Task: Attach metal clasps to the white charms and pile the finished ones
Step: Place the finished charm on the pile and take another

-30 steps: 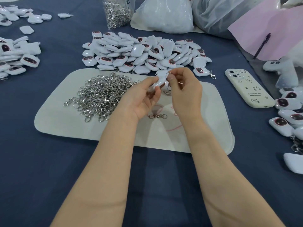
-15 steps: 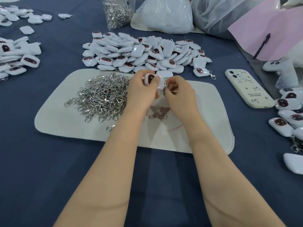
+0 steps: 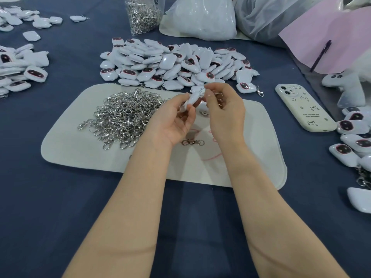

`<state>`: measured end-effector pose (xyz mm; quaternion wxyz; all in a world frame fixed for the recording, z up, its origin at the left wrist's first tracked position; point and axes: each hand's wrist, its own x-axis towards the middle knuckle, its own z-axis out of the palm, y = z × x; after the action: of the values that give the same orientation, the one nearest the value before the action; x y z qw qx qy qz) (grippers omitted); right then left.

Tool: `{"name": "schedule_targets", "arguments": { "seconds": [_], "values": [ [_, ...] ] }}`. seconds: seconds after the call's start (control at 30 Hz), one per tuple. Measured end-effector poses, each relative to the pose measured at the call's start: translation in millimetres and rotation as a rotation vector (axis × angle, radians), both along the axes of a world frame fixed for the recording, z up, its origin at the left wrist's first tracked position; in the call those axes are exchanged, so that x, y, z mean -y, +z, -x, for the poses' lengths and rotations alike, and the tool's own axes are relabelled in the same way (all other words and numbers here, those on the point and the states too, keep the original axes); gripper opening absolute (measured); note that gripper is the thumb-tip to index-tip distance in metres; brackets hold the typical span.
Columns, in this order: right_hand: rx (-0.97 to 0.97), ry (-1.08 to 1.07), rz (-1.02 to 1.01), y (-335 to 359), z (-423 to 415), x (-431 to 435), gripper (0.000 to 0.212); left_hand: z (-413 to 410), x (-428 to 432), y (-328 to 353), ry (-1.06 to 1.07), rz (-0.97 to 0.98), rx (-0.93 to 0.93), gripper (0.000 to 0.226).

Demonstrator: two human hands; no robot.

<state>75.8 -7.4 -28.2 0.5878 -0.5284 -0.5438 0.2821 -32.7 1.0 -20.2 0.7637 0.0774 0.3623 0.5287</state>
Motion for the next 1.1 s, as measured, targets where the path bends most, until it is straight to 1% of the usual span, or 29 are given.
{"name": "schedule_targets", "arguments": {
  "seconds": [0.13,0.33,0.4,0.47,0.53,0.6,0.63,0.73,0.77,0.83,0.87,0.9,0.93,0.97,1.0,1.1],
  "values": [
    [0.036,-0.006,0.009,-2.4,0.1,-2.3,0.009,0.2,0.5,0.0,-0.011,0.006,0.008,0.023],
    [-0.048,-0.015,-0.001,0.9,2.3,-1.0,0.013,-3.2,1.7,2.3,-0.053,-0.004,0.004,0.021],
    [-0.040,-0.025,0.001,1.5,3.1,-0.8,0.013,-4.1,3.0,2.5,-0.073,0.002,0.005,0.019],
    [0.015,-0.042,-0.019,1.1,2.9,-0.2,0.012,-5.2,4.2,3.5,-0.086,0.014,-0.018,0.015],
    [0.140,-0.061,-0.075,0.2,1.2,0.8,0.012,-6.5,5.5,5.4,-0.058,0.008,-0.098,0.016],
    [0.278,-0.066,-0.123,-1.1,-2.1,1.0,0.013,-8.2,5.7,7.8,0.017,-0.054,-0.259,0.017],
    [0.334,-0.063,-0.125,-1.4,-4.1,0.5,0.013,-9.1,5.7,8.8,0.059,-0.117,-0.394,0.016],
    [0.453,-0.059,-0.097,-1.9,-9.5,-1.7,0.014,-10.7,6.5,11.7,0.157,-0.429,-0.978,0.008],
    [0.484,-0.061,-0.095,-1.9,-10.7,-2.4,0.014,-11.1,7.9,13.1,0.176,-0.544,-1.139,0.009],
    [0.538,-0.054,-0.097,-2.3,-11.3,-2.8,0.015,-11.4,10.9,14.7,0.201,-0.704,-1.355,0.015],
    [0.557,-0.044,-0.096,-2.9,-10.7,-2.7,0.015,-10.9,10.9,13.8,0.213,-0.739,-1.427,0.019],
    [0.567,-0.034,-0.088,-3.5,-9.9,-2.7,0.015,-10.0,10.2,12.3,0.218,-0.750,-1.453,0.020],
    [0.562,-0.026,-0.070,-4.0,-8.8,-2.5,0.015,-9.2,9.5,11.1,0.214,-0.727,-1.417,0.018],
    [0.533,-0.017,-0.046,-4.4,-7.3,-2.1,0.015,-8.8,8.7,10.5,0.209,-0.669,-1.324,0.015],
    [0.480,-0.002,-0.021,-4.3,-5.8,-1.7,0.015,-8.7,7.9,10.5,0.204,-0.584,-1.184,0.012],
    [0.295,0.056,0.063,-3.1,-2.5,-1.1,0.019,-9.4,4.9,9.5,0.168,-0.297,-0.678,0.002]
  ]
}}
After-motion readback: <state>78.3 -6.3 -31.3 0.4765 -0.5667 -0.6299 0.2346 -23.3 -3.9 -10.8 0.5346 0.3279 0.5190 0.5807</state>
